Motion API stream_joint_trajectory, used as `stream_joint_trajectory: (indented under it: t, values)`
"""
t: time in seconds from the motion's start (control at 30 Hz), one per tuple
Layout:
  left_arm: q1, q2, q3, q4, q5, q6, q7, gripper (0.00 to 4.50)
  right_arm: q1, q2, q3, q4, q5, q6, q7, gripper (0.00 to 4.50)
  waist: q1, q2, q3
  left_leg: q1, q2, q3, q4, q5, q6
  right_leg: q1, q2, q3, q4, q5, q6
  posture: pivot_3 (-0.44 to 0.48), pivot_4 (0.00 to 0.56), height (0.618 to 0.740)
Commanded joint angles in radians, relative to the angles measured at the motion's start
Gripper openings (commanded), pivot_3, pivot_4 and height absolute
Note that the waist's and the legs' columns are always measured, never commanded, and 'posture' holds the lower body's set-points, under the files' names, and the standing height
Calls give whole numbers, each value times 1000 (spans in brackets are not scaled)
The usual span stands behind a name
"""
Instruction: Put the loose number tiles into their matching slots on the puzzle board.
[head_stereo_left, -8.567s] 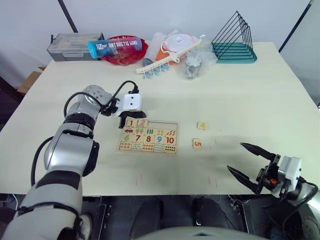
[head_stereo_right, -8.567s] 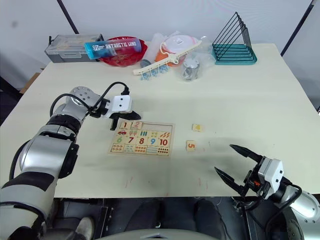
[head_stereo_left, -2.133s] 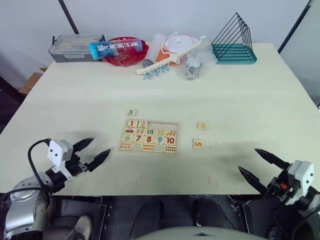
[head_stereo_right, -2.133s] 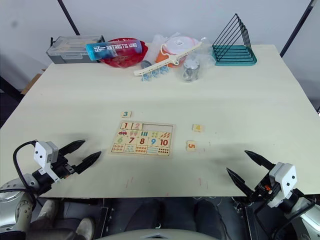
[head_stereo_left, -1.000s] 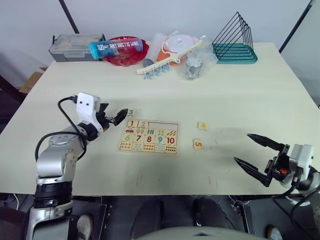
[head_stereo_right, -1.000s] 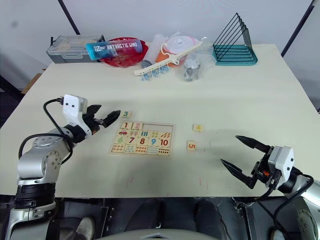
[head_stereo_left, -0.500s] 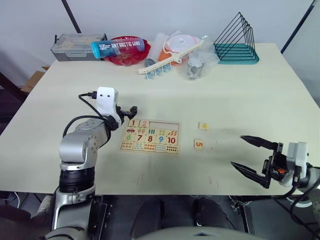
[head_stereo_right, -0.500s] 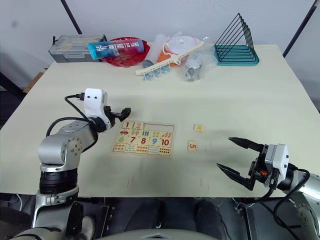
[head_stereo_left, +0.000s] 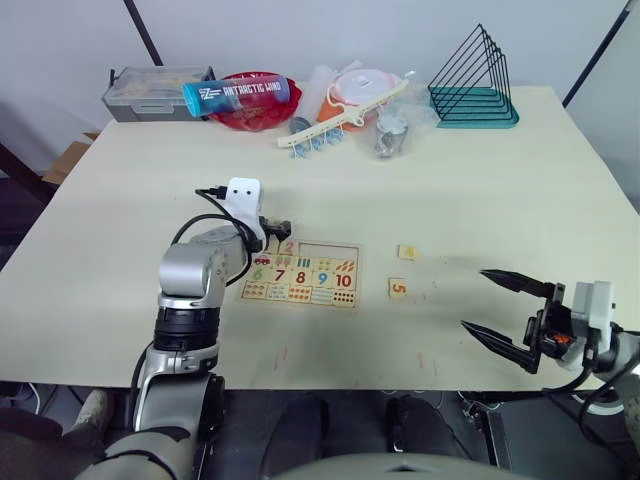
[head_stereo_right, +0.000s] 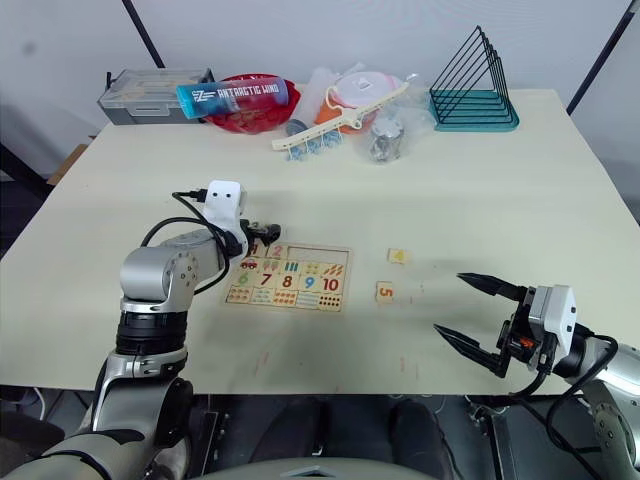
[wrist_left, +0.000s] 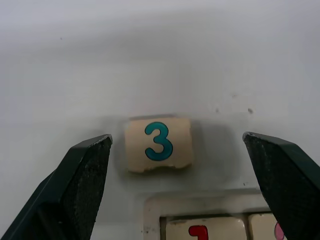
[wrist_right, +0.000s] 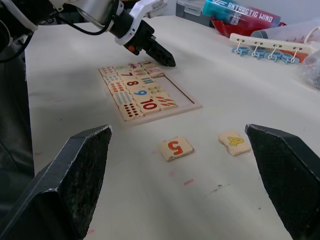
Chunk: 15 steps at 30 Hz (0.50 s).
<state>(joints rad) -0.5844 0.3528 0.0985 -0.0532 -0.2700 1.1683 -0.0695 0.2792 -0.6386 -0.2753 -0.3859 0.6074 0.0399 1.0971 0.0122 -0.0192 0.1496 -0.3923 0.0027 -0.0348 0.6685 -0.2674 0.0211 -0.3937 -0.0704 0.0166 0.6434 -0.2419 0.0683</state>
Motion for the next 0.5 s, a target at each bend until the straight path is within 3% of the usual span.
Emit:
stream_joint_trajectory:
  t: [0.03, 0.23, 0.37, 0.47, 0.5]
  values:
    - [-28, 2, 5, 29, 21, -17, -6, 4455, 3, 4, -18, -24, 7, -15, -11, 4500, 0, 0, 0, 0, 0, 0, 0, 0, 0, 0, 0, 0, 0, 0, 0, 0, 150, 740]
    - [-38, 15, -27, 86, 47, -36, -29, 4455, -3, 12, -9, -26, -1, -17, -26, 4500, 0, 0, 0, 0, 0, 0, 0, 0, 0, 0, 0, 0, 0, 0, 0, 0, 150, 740]
    - [-33, 14, -25, 88, 66, -44, -25, 3278, -5, 15, -11, -24, -5, -19, -29, 4500, 0, 1, 0, 0, 0, 0, 0, 0, 0, 0, 0, 0, 0, 0, 0, 0, 150, 740]
    - [-27, 16, -21, 84, 75, -45, -24, 1766, -5, 15, -12, -23, -6, -21, -31, 4500, 0, 1, 0, 0, 0, 0, 0, 0, 0, 0, 0, 0, 0, 0, 0, 0, 150, 740]
    - [-24, 16, -20, 81, 77, -44, -24, 1517, -6, 15, -12, -22, -7, -21, -31, 4500, 0, 1, 0, 0, 0, 0, 0, 0, 0, 0, 0, 0, 0, 0, 0, 0, 150, 740]
